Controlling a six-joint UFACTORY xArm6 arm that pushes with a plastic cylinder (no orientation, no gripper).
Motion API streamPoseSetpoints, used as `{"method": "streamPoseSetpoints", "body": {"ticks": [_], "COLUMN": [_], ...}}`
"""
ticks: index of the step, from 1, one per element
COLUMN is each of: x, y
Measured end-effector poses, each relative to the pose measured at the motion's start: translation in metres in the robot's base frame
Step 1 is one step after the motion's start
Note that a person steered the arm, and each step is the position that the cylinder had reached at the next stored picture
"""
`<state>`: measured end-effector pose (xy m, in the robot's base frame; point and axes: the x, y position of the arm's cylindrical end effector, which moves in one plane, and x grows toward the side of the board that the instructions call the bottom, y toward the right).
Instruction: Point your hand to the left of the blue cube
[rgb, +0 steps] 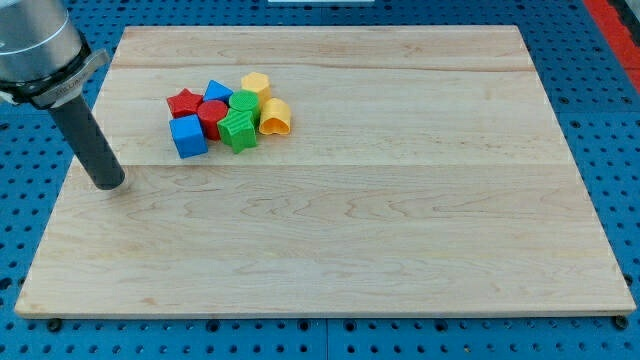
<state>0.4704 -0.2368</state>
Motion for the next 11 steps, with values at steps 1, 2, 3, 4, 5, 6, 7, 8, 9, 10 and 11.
{"method": "streamPoseSetpoints", "body": {"ticks": [1, 2, 3, 4, 5, 6, 7, 8, 9, 10, 11], "x": [-0.004, -0.010, -0.010, -0.010, -0.012, -0.019, -0.027, -0.036, -0.050, -0.066, -0.069], "y": [0.000, 0.000, -0.006, -0.019, -0.024, -0.028, -0.043, -0.059, -0.064, -0.028, 0.041]}}
